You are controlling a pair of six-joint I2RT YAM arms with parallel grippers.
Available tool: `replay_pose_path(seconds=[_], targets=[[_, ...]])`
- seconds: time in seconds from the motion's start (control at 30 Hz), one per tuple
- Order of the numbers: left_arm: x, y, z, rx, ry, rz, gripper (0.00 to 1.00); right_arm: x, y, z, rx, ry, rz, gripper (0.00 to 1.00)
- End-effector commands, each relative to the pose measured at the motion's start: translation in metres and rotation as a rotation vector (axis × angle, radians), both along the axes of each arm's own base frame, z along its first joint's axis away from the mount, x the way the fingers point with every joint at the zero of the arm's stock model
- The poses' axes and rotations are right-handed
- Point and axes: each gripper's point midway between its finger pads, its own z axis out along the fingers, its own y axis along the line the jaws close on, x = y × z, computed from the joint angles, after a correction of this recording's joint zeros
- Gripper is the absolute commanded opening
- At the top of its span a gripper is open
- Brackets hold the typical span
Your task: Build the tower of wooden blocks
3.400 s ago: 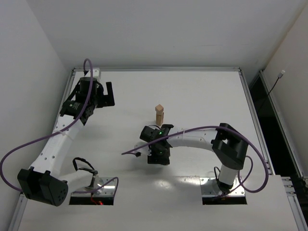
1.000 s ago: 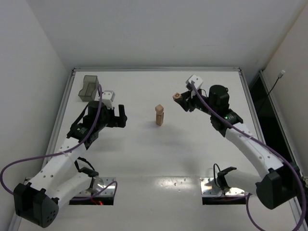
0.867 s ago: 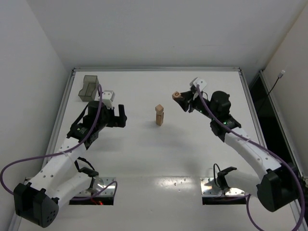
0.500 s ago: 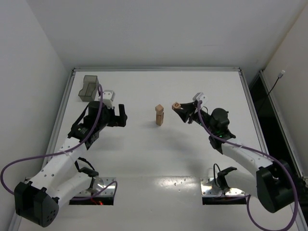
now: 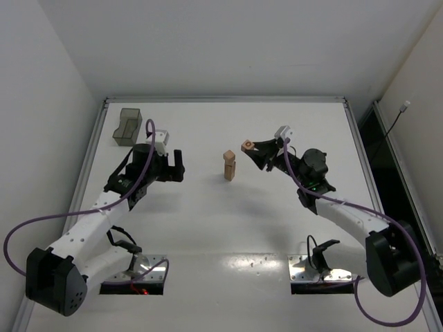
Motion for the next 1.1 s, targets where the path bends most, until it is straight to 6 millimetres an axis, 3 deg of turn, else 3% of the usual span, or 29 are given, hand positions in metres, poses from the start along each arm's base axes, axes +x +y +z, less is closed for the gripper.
replay_pose_path(seconds=[0.0, 0.4, 1.07], targets=[[0.013, -0.008, 0.023, -0.03, -0.064, -0.004, 1.0, 0.0, 0.014, 0.031, 0.033, -0.09, 0.053, 0.0], [0.023, -0.012, 0.02, -0.023, -0.046, -0.003, 1.0, 0.0, 0.041, 0.02, 0.008, -0.066, 0.12, 0.0], [0.025, -0.012, 0.019, -0.023, -0.046, -0.003, 1.0, 0.01, 0.057, 0.011, 0.0, -0.063, 0.137, 0.0]])
